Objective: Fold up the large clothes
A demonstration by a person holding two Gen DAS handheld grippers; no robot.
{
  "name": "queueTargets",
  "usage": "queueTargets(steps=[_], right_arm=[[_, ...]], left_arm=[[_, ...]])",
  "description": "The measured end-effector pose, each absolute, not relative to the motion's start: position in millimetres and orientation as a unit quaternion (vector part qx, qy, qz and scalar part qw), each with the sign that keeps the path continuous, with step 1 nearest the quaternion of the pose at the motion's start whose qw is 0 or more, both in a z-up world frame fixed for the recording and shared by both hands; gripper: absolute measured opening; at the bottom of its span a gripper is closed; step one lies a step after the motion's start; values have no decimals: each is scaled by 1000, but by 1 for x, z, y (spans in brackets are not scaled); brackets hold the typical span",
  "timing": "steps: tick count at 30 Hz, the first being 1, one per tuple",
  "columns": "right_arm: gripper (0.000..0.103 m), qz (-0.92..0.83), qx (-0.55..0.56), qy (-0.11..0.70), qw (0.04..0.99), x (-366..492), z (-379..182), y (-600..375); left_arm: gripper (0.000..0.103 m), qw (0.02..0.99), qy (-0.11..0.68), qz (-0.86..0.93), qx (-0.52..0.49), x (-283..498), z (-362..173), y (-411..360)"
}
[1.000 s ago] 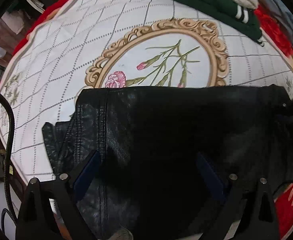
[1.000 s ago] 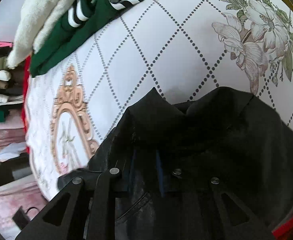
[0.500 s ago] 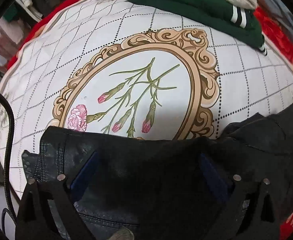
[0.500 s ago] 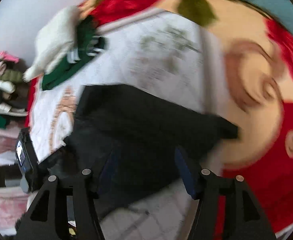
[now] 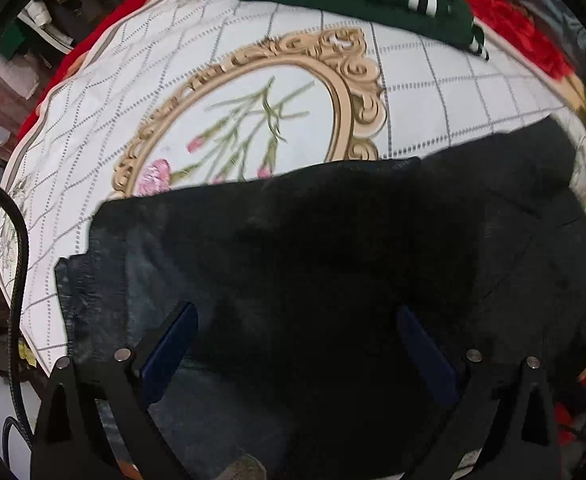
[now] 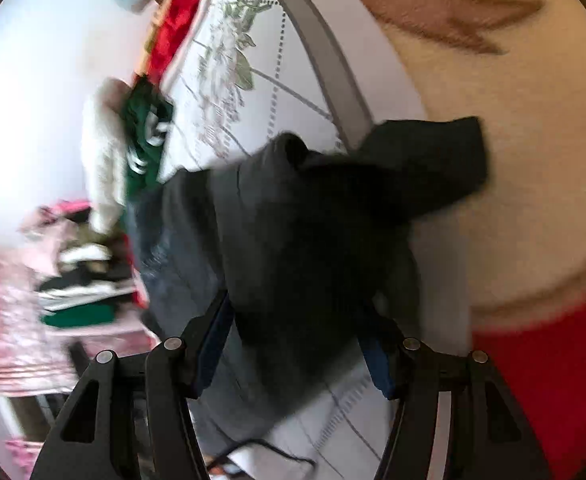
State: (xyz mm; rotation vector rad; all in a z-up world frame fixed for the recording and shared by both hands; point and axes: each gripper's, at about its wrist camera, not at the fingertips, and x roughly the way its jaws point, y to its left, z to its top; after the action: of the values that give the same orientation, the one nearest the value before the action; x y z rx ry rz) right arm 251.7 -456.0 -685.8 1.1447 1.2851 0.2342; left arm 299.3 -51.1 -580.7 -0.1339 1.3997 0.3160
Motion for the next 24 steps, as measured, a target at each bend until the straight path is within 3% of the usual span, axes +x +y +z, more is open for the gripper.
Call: queueTargets(steps=[8,10,11,12,15,20,24], right_arm=[[67,161,519,548,636,295,-698,-422],[56,164,510,551,640,301,-694,-413],[38,159,506,554,642,303,-691,-410],[29,157,511,548,643,303,-686,-409],[20,154,525,528,649,297,-664,-411],[17,144,520,488,687,293,-603,-419],[17,132,453,474,743,305,-551,-417]], left_arm=[[103,763,632,134,-25,305,-590,-58],[103,766,628,133,-24,305,-592,-59],[103,768,626,134,-22,306,-592,-59],[103,770,623,134,-21,306,-592,-60],[103,776,618,126,7,312,-592,-72],[102,786,613,79,2,337,-592,-104],[103,790,612,22,-40,365,-598,-135]])
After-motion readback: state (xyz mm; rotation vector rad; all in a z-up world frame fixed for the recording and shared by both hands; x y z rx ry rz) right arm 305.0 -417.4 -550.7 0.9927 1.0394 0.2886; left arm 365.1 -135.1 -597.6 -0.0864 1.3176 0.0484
